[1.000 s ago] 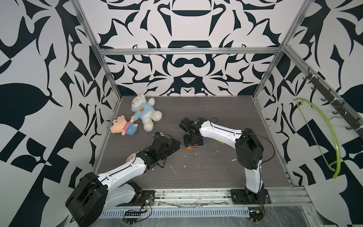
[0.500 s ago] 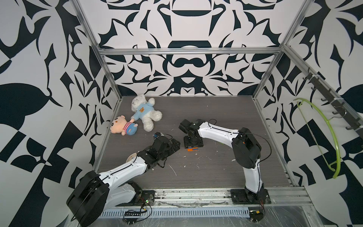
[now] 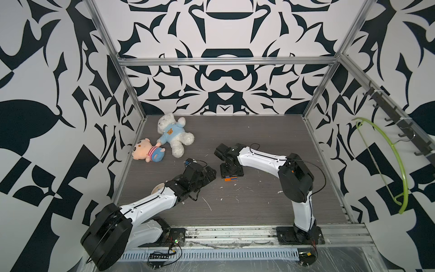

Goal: Assemble the number 5 with lego
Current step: Assemble the lego brick with the lego brick.

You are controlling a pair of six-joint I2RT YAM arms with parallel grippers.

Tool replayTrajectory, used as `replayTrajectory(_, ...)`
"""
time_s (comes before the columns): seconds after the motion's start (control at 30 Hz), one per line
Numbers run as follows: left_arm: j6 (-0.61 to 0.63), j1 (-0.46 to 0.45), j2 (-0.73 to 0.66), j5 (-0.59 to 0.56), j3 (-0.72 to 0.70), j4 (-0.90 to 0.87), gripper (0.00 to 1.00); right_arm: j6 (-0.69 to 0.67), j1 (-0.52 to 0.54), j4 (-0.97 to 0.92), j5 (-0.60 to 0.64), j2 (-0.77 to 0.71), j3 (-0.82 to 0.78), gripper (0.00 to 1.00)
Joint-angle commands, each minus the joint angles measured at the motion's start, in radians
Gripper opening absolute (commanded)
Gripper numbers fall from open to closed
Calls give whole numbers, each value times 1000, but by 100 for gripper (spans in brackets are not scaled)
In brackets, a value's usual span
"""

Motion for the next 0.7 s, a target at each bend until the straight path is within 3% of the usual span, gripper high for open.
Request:
replayTrajectory(0.0, 14, -2, -5, 1, 17, -2, 99, 8, 2, 8, -10, 30, -45, 63)
replayTrajectory(0.67, 12, -2, -7, 1, 23, -8, 99, 11, 4, 30, -7, 7, -60, 64)
